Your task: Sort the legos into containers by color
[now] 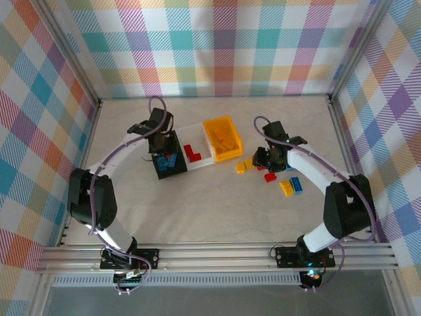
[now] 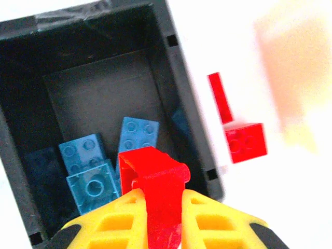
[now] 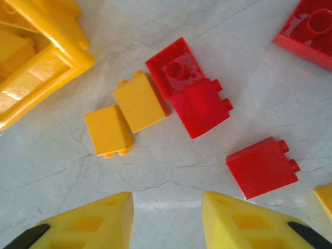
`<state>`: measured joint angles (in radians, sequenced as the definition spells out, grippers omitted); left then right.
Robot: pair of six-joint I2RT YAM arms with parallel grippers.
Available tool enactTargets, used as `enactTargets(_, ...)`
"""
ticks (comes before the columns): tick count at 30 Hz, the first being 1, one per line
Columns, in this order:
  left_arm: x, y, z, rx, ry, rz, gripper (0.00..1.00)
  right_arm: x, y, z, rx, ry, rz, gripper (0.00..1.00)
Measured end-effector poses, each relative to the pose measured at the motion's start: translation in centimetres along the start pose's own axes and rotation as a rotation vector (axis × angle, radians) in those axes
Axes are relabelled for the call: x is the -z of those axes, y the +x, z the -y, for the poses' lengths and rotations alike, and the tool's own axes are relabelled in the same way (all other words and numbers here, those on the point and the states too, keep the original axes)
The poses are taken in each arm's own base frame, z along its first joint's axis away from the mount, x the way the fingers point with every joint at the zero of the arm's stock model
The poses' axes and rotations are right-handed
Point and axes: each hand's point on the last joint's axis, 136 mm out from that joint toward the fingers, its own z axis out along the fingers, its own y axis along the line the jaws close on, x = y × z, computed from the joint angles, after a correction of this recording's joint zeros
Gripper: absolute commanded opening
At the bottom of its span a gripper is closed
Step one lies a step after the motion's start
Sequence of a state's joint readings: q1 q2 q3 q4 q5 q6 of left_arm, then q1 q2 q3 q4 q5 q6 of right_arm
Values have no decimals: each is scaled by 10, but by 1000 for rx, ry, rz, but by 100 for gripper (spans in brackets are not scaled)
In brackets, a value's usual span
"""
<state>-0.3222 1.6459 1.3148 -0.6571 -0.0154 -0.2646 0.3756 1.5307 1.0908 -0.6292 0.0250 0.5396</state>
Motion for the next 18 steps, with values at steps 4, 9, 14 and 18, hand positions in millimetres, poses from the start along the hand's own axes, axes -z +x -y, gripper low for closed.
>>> enactTargets(4,8,-6,21,-2,82,10,18,9,-3,-20,35,-43,20,40)
enactTargets(9,15,-24,64,-27,200,40,18,23,-9,-54,86,-121,46,40)
enactTargets(14,-14,-31,92,-48,248,15,18,29,-15,-63,103,-116,67,49)
enactTargets(18,-45,-21,95,-54,226,-48,25,20,-13,-33,57,-35,49,52)
